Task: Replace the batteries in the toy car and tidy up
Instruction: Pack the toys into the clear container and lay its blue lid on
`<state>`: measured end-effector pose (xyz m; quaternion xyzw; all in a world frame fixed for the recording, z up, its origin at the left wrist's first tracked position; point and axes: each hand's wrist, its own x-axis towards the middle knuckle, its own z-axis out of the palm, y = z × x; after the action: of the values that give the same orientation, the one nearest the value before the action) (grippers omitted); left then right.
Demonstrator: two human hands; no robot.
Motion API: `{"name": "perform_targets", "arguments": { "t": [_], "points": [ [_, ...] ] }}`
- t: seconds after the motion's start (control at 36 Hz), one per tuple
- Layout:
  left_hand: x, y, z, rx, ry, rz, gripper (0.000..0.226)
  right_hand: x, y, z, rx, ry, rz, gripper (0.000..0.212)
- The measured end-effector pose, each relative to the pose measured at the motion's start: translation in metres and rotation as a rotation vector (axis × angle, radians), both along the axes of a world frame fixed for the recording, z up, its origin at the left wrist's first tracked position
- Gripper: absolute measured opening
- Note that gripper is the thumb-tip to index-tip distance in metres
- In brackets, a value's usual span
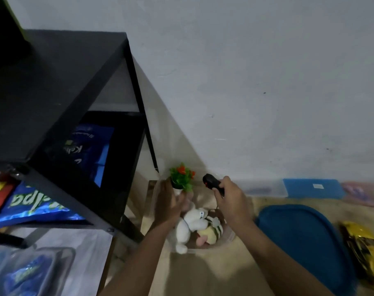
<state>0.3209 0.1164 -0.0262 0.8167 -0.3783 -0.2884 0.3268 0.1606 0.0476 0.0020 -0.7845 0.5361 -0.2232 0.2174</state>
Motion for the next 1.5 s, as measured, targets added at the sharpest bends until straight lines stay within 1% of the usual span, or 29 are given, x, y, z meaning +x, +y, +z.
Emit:
{"name": "perform_targets", "arguments": {
  "t": [0.08,0.11,0.25,0.31,0.36,0.44,0.5,0.56,0.58,0.64,0.67,0.69,0.72,0.78,0.83,0.92,0.94,0.97,1.06,1.11,1.14,1.25,1.28,1.33,1.39,1.5],
  "points": [
    [0.001,-0.008,0.001,-0.013,-0.167,-0.069,0.066,0.004,-0.005,0.0,-0.062,0.21,0.078,0.02],
    [0.003,-0.011,-0.001,-0.002,-0.191,-0.09,0.064,0.006,-0.006,0.0,-0.062,0.27,0.094,0.021],
    [0.003,-0.014,-0.003,0.095,-0.269,-0.144,0.06,0.019,-0.01,-0.003,0.016,0.476,0.11,0.021],
    [0.002,-0.016,-0.001,0.157,-0.314,-0.158,0.058,0.025,-0.01,-0.004,0.05,0.559,0.119,0.028],
    [-0.001,-0.017,0.002,0.225,-0.399,-0.176,0.059,0.029,-0.009,-0.004,0.094,0.612,0.129,0.034],
    [-0.006,-0.018,0.005,0.321,-0.501,-0.21,0.068,0.03,-0.007,-0.01,0.173,0.589,0.163,0.037],
    [-0.006,-0.018,0.006,0.327,-0.541,-0.236,0.076,0.026,-0.006,-0.015,0.166,0.543,0.232,0.041],
    [-0.003,-0.017,0.003,0.294,-0.591,-0.274,0.076,0.019,-0.003,-0.018,0.132,0.423,0.314,0.048],
    [-0.002,-0.016,0.0,0.26,-0.592,-0.287,0.074,0.016,0.0,-0.018,0.158,0.346,0.345,0.051],
    [0.002,-0.012,-0.005,0.193,-0.54,-0.318,0.07,0.013,0.006,-0.018,0.31,0.238,0.378,0.059],
    [0.003,-0.01,-0.007,0.173,-0.502,-0.344,0.069,0.014,0.009,-0.02,0.384,0.229,0.391,0.065],
    [0.004,-0.008,-0.009,0.167,-0.468,-0.376,0.069,0.015,0.011,-0.024,0.423,0.254,0.402,0.072],
    [0.005,-0.007,-0.01,0.171,-0.436,-0.411,0.069,0.015,0.013,-0.029,0.419,0.31,0.42,0.079],
    [0.008,-0.007,-0.009,0.187,-0.391,-0.463,0.069,0.016,0.018,-0.036,0.409,0.416,0.44,0.084],
    [0.008,-0.007,-0.01,0.205,-0.419,-0.493,0.068,0.016,0.026,-0.032,0.407,0.47,0.426,0.085],
    [0.009,-0.008,-0.016,0.231,-0.515,-0.509,0.066,0.023,0.033,-0.033,0.247,0.559,0.36,0.103],
    [0.01,-0.008,-0.017,0.237,-0.535,-0.51,0.064,0.026,0.032,-0.031,0.259,0.586,0.32,0.104],
    [0.01,-0.008,-0.017,0.234,-0.546,-0.506,0.064,0.029,0.032,-0.032,0.263,0.583,0.279,0.102],
    [0.009,-0.005,-0.015,0.213,-0.524,-0.491,0.063,0.034,0.037,-0.027,0.303,0.585,0.321,0.101],
    [0.009,-0.001,-0.012,0.195,-0.455,-0.48,0.069,0.03,0.038,-0.025,0.316,0.591,0.329,0.088],
    [0.008,0.002,-0.01,0.194,-0.416,-0.473,0.072,0.027,0.038,-0.023,0.351,0.59,0.34,0.085],
    [-0.002,0.018,-0.005,0.22,-0.323,-0.472,0.075,0.017,0.036,-0.012,0.522,0.634,0.363,0.09],
    [-0.005,0.022,-0.007,0.218,-0.337,-0.473,0.075,0.016,0.037,-0.013,0.548,0.652,0.371,0.091],
    [-0.009,0.027,-0.015,0.23,-0.421,-0.489,0.073,0.016,0.038,-0.016,0.567,0.675,0.39,0.089],
    [-0.01,0.027,-0.021,0.26,-0.485,-0.505,0.067,0.016,0.04,-0.021,0.576,0.669,0.397,0.088],
    [-0.009,0.019,-0.019,0.295,-0.519,-0.508,0.065,0.017,0.034,-0.027,0.558,0.68,0.407,0.086]
  ]
}}
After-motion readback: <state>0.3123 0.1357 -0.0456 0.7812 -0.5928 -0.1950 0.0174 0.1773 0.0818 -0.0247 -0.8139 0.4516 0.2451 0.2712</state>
